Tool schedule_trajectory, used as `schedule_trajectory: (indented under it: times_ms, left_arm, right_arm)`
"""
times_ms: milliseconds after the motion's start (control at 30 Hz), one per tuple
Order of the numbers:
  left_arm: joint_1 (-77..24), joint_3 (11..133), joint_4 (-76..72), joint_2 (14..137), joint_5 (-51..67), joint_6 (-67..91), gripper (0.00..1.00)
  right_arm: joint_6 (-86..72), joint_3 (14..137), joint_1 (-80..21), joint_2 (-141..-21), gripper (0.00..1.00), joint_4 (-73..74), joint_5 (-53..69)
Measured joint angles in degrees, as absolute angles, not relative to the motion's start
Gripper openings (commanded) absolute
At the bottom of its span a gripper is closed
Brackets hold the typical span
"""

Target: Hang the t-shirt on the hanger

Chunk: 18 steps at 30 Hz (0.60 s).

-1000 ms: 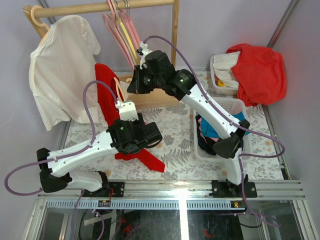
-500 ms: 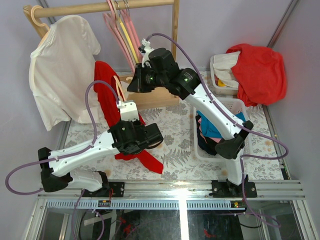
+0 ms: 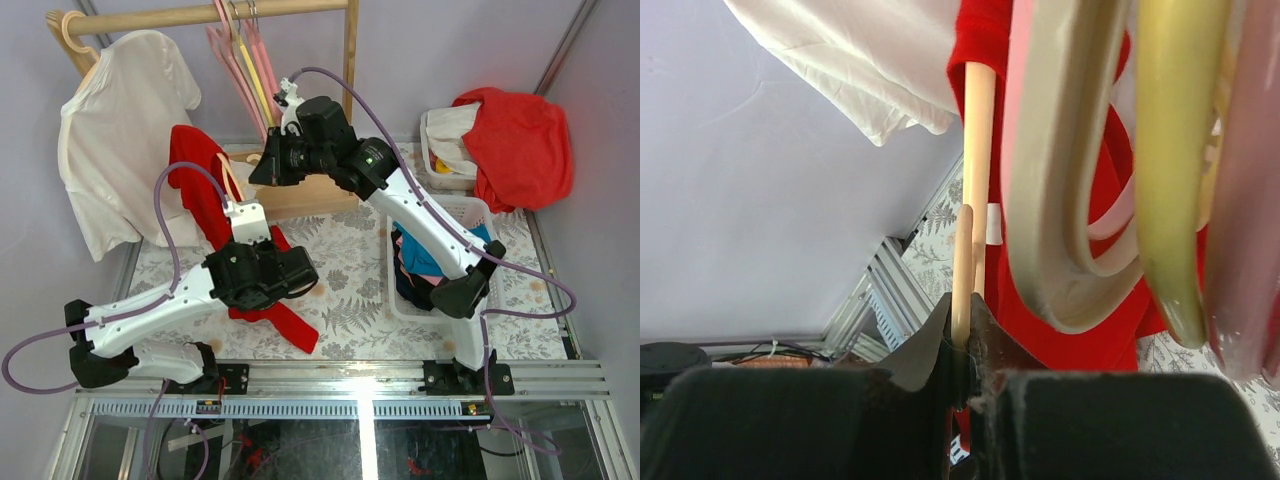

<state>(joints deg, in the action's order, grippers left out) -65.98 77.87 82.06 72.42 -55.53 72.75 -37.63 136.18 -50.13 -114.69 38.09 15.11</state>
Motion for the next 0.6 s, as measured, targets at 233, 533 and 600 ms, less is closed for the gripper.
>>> schedule_trajectory:
  times_ms: [233,533,600]
  left_arm:
    - [-65.9,78.9,82.4,73.1,-55.5,72.8,0.43]
    - [-65.5,81.3,82.6,74.0,-56.1,72.5,0.43]
    - [-65.2,82.3,82.6,74.8,-56.4,72.1,0.43]
  right_arm:
    - [-37.8,136.1,-49.5,-114.6,0.00,38.1,15.0]
    - [-37.7,134.1,-49.5,-112.8,0.00,38.2,14.6]
    - [-37.6,133.8,-49.4,-112.2,0.00,38.2,14.6]
